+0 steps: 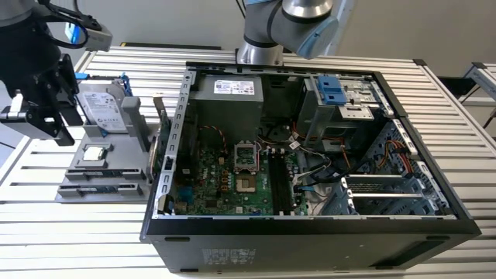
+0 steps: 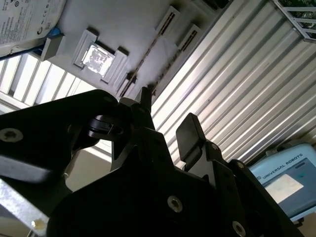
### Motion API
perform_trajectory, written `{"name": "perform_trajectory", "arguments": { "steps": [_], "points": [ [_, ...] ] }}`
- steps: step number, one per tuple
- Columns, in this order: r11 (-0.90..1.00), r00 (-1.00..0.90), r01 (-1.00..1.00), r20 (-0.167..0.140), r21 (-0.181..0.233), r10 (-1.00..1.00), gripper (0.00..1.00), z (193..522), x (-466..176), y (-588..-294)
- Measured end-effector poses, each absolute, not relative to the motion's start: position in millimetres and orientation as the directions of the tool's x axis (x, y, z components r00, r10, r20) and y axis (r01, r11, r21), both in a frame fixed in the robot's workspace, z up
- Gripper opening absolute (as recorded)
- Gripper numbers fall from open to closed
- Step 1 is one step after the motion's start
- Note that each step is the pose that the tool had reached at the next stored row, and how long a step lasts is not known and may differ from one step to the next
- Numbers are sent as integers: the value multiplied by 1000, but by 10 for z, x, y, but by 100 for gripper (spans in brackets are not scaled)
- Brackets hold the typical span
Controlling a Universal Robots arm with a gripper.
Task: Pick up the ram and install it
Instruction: 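Pick up the ram and move it above insertion slot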
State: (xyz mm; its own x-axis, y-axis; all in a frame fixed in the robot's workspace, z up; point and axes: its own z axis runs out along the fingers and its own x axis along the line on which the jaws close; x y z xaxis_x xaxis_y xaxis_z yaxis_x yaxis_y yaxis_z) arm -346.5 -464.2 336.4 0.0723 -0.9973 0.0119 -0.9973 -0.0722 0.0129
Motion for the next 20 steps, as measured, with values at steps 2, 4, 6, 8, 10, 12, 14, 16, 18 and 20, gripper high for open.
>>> {"name": "perform_trajectory", "arguments": {
  "steps": [2, 4, 6, 8, 10, 12, 14, 16, 18, 20],
  "points": [
    [-72, 72, -997, 12, 13, -997, 100, 3354, -3465, -4642],
    [-72, 72, -997, 12, 13, -997, 100, 3343, -3465, -4642],
    [-72, 72, -997, 12, 13, -997, 100, 3333, -3465, -4642],
    [-72, 72, -997, 12, 13, -997, 100, 3324, -3465, -4642],
    [-72, 72, -997, 12, 13, -997, 100, 3314, -3465, -4642],
    [-71, 72, -997, 12, 13, -997, 100, 3304, -3465, -4642],
    [-71, 71, -997, 12, 13, -997, 100, 3294, -3465, -4642],
    [-71, 72, -997, 12, 13, -997, 100, 3285, -3465, -4642],
    [-71, 72, -997, 12, 13, -997, 100, 3274, -3465, -4642],
    [-71, 71, -997, 12, 13, -997, 100, 3265, -3465, -4642]
  ]
}}
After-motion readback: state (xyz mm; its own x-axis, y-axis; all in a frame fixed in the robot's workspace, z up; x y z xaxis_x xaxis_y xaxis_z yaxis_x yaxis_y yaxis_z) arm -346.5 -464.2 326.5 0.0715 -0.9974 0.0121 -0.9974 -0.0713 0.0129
